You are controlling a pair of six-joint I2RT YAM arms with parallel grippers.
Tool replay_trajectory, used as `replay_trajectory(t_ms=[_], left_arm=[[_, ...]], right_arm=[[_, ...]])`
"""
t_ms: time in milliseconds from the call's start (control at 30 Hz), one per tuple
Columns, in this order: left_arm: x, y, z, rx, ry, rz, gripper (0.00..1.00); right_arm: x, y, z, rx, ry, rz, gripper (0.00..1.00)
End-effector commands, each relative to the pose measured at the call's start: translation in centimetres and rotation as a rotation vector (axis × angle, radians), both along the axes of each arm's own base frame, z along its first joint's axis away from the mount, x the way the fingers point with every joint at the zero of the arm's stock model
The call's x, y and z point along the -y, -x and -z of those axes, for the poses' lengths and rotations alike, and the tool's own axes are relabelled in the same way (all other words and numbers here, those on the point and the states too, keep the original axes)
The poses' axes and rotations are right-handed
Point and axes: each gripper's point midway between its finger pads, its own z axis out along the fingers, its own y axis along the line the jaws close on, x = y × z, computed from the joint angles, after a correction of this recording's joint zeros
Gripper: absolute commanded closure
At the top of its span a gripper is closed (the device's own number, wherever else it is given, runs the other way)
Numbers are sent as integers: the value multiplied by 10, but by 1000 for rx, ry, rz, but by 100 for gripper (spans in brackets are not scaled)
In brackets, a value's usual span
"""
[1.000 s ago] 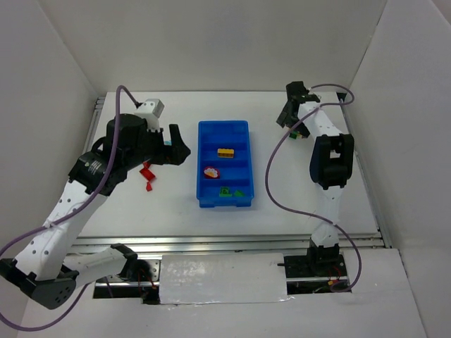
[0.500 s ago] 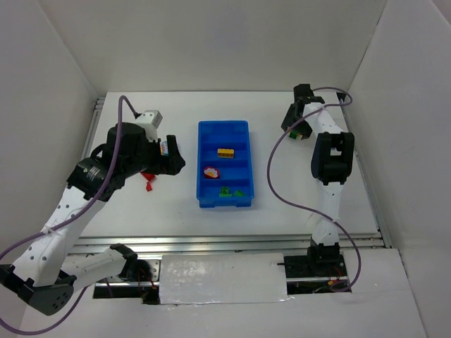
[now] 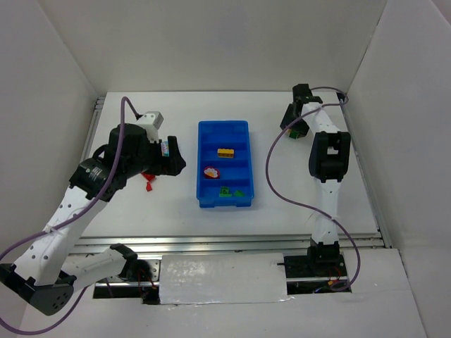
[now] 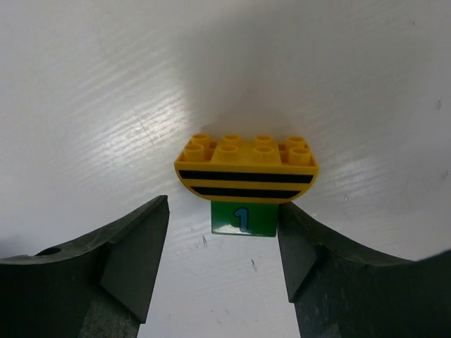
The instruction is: Sort the legos into containers by color
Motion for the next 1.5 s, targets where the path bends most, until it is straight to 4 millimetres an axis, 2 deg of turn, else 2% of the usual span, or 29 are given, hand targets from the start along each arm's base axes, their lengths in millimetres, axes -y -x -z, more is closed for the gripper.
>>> replay_trajectory(t_ms=[0,33,67,267,433,533,567,633,667,700,733,767,800,833,867,933,967,1000,1033,1067,1100,1133,1167,1233,1267,1300,1400,1433,1467], left_arm=[[-1,-2,-4,33,8,-3,0],[-1,-3,-4,31,10,-5,0],[-1,-3,-4,33,10,-6,0],[0,-5,-1,25,9,-8,0],[0,-5,7,16,6,-11,0],[2,-5,7,10,16,-9,0],[3,-6,5,11,24,-12,0],[3,-7,2,15,28,-17,0],[4,-9,-4,19,37,-24,0],[2,-12,-7,23,33,-44,1],[2,-15,-11,17,45,-64,1],[1,-20,-19,23,48,-83,0],[2,-22,-24,22,57,-94,1],[4,-25,-39,38,90,-108,1],[5,-30,-42,33,98,-118,0],[13,-34,-61,46,155,-114,1],[14,-36,-68,52,177,-119,0],[15,-37,-74,54,199,-124,1],[19,-37,-88,57,247,-123,1],[20,-42,-90,50,263,-137,0],[24,-42,-94,41,294,-130,1],[29,-43,-99,16,344,-117,0],[33,-43,-101,-7,380,-117,0],[45,-42,-96,-74,427,-58,0],[51,-40,-94,-104,446,-29,0],[56,-39,-87,-149,464,-12,1],[85,-30,-65,-295,539,139,1],[93,-20,-64,-338,575,210,2],[96,-17,-52,-384,586,221,2]], right_arm=[[6,-20,-10,59,22,-12,31],[6,-20,-7,54,24,-14,33],[6,-20,-7,51,25,-15,40],[8,-13,5,23,35,-19,52],[10,-9,9,9,44,-16,77],[5,-8,1,35,24,-33,92],[3,-9,-19,74,14,-42,100],[-3,-3,-28,108,-3,-60,100],[-10,-2,-61,175,-19,-76,100],[-15,6,-63,190,-28,-83,100],[-27,9,-76,219,-40,-105,100],[-36,19,-102,268,-66,-127,100],[-44,26,-115,288,-77,-140,100],[-58,37,-143,337,-96,-167,100],[-75,47,-151,346,-144,-214,100],[-111,80,-169,378,-187,-306,100],[-126,98,-160,358,-194,-354,100],[-140,111,-166,369,-196,-398,100],[-154,127,-187,416,-204,-455,100],[-184,149,-182,409,-216,-554,100],[-203,167,-191,426,-264,-639,100],[-227,194,-207,477,-309,-743,100],[-240,218,-234,545,-369,-816,100],[-258,244,-246,621,-425,-912,100],[-273,265,-253,644,-444,-968,100],[-272,274,-265,686,-434,-977,100],[-284,304,-270,682,-451,-1070,100],[-286,309,-269,686,-460,-1078,100],[-286,317,-275,709,-475,-1088,100]])
